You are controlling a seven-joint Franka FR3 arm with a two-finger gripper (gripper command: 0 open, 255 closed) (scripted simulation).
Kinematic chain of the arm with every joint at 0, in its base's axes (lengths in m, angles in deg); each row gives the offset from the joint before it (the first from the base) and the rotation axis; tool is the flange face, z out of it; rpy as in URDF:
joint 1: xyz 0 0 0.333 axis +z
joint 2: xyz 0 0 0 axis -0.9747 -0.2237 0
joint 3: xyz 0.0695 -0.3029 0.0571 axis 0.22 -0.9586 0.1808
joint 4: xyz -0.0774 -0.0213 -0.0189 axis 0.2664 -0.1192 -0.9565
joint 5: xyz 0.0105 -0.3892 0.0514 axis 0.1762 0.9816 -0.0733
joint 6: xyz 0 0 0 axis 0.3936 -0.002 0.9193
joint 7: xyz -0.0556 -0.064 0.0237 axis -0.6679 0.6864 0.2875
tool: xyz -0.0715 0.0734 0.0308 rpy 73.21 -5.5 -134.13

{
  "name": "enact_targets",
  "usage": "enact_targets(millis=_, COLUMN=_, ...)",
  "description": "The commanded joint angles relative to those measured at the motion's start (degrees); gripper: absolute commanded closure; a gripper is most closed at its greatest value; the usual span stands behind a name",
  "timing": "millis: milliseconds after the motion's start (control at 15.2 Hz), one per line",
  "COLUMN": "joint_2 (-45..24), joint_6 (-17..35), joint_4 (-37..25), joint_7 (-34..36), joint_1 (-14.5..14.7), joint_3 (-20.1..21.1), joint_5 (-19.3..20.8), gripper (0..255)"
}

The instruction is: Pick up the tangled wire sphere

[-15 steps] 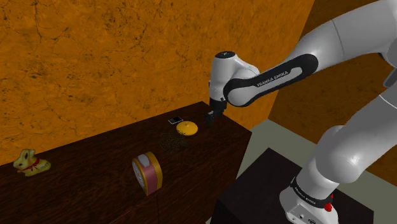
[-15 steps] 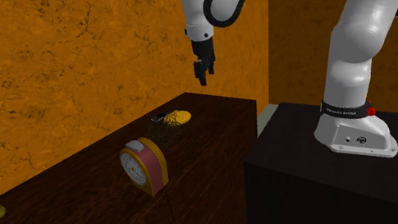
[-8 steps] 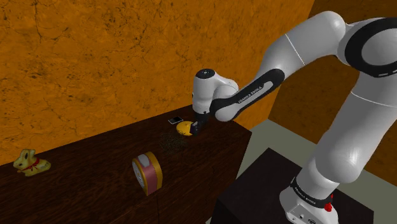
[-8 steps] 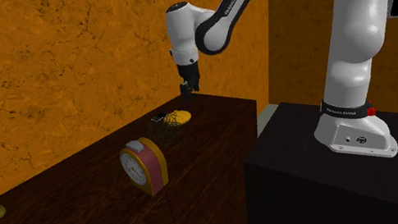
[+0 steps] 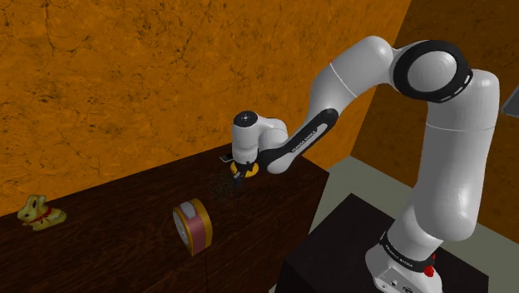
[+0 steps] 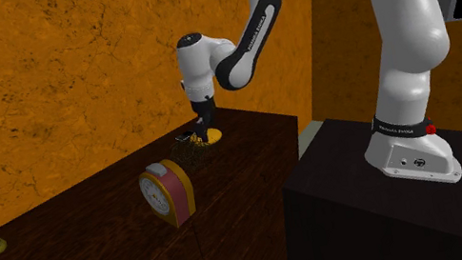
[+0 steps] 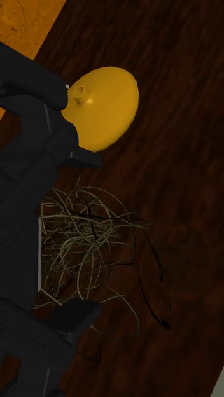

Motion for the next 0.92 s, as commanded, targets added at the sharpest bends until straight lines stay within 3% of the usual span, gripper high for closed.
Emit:
enact_targets(millis=0, joint_2=-1.50, joint_6=0.82, joint_4=-0.47, joint_7=1.24, joint_1=0.47, joint_3=-0.54, joint_5=1.48, gripper=0)
enact_targets(millis=462, joint_2=-5.16, joint_6=3.27, joint_4=-1.06, joint_7=4.48, joint_1=1.53, joint_3=-2.14, joint_5=4.88, gripper=0)
enact_targets(millis=528, joint_2=-5.12, joint_6=3.23, joint_4=-1.07, joint_7=4.45, joint_1=1.53, joint_3=-2.11, joint_5=4.83, gripper=255)
enact_targets(millis=858, joint_2=-5.16, joint_6=3.20, joint_4=-1.14, joint_7=4.40, joint_1=1.51, joint_3=-2.11, joint_5=4.81, gripper=255)
